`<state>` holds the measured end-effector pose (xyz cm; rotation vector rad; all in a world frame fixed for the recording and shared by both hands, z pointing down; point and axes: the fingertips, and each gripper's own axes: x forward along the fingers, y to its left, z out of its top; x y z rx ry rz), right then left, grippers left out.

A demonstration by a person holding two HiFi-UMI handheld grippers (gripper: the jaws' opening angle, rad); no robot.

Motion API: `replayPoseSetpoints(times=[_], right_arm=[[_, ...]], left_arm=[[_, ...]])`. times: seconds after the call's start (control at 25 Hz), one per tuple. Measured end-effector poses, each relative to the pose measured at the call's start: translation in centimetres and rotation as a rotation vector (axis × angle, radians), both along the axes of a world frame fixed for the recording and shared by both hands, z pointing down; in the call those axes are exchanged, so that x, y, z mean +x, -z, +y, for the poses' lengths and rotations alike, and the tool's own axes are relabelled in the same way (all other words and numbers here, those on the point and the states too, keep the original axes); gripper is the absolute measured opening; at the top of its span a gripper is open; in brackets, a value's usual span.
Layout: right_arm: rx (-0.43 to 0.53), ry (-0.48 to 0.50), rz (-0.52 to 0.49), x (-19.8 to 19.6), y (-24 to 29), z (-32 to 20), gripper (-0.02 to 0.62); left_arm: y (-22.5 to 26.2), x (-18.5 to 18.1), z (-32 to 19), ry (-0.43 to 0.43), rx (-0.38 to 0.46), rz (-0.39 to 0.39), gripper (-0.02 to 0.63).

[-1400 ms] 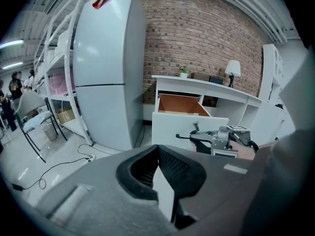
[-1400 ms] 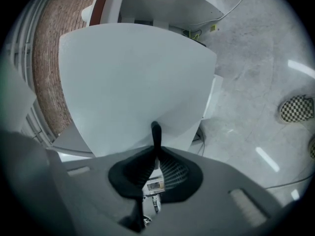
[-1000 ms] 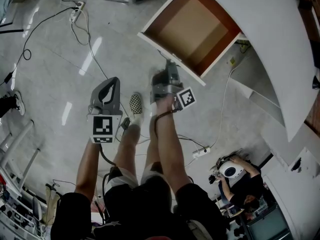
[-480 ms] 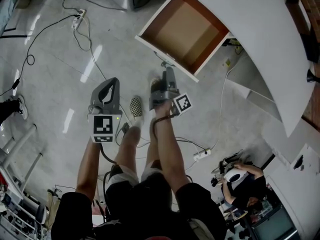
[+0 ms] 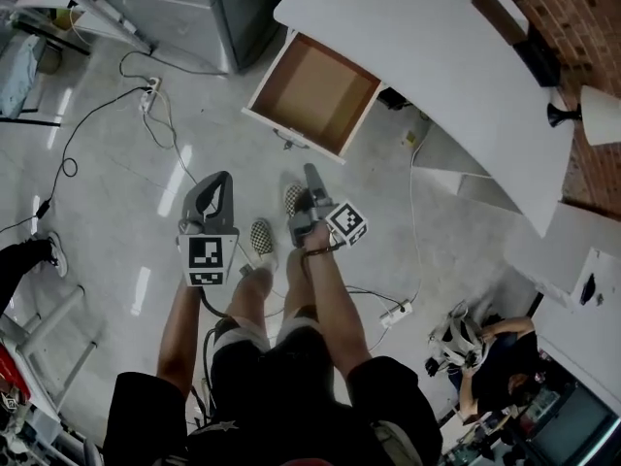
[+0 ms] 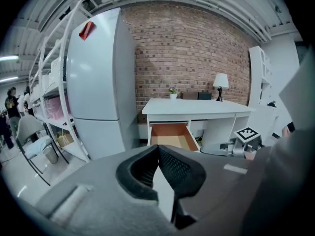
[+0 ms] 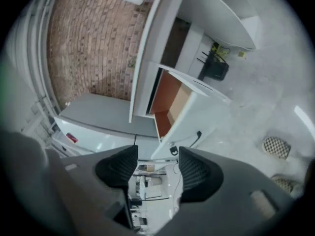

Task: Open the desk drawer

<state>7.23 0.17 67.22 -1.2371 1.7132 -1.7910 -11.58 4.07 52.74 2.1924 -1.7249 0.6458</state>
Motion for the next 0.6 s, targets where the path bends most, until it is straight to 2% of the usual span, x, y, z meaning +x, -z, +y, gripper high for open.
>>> replayPoseSetpoints(times=[0.16, 0.24, 0.4, 0.48, 0.6], right_arm=[[0.169, 0.202, 0.315, 0.4, 7.8, 0.0, 0.247], [0.27, 0.261, 0.455, 0.9, 12.1, -0.6, 0.24], [0.45, 0.26, 0.649, 2.8, 20.7, -1.7, 0.156], [0.529, 0.243, 0.739, 3.9, 24.8, -1.8, 0.156], [0.633, 0.232, 0.946, 5.7, 30.2, -1.0, 0.125]], left_arm=[[5.0, 1.8, 0.0, -0.029, 0.048, -0.011, 0.011], [7.7, 2.7, -0.4, -0.048, 0.079, -0.013, 0.011], [13.3, 4.4, -1.0, -0.074, 0.162, -0.007, 0.011], [16.2, 5.2, -1.1, -0.087, 0.205, 0.0, 0.011], [20.1, 6.6, -1.1, -0.113, 0.258, 0.003, 0.011]])
